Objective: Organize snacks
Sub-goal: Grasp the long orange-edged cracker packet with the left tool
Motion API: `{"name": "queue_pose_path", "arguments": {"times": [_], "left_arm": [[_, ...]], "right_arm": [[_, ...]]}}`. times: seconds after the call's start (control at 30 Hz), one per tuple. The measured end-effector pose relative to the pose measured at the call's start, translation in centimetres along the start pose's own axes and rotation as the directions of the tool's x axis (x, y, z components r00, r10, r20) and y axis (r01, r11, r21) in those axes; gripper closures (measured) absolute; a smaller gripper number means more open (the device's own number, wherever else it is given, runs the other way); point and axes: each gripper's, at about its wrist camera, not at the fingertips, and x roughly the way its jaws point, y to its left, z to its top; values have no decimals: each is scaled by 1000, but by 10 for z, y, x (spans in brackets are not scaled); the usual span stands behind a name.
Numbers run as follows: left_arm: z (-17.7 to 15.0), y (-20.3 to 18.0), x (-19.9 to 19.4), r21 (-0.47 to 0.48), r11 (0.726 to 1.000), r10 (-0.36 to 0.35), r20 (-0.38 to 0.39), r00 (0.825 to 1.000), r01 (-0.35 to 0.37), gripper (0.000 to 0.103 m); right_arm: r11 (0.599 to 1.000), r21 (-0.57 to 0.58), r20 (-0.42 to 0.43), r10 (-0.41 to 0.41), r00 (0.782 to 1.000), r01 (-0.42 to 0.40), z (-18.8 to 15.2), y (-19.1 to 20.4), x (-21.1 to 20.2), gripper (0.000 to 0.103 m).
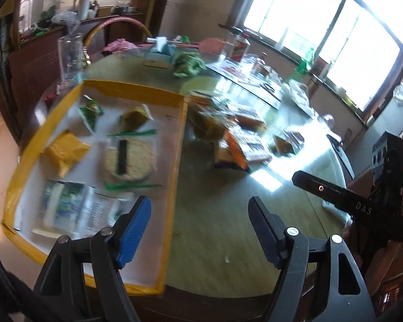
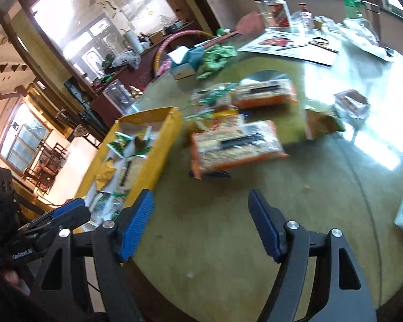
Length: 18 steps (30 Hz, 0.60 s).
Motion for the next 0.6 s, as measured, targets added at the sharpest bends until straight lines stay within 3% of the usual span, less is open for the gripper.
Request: {"name": "queue_pose_path", "arguments": {"times": [0.4,0.53,0.6], "left_arm": [[15,-37,48,48,999,-14,-91,996,19,28],[27,-67,62,209,977,62,-55,997,-49,28],[34,-79,74,280,959,70,-73,995,-47,28]], "right_arm": [[994,103,8,-19,1000,19,-9,-60,-13,29],[993,110,10,-43,999,42,-9,-70,-14,29],[991,124,11,-48,999,46,-9,-77,-16,29]]}}
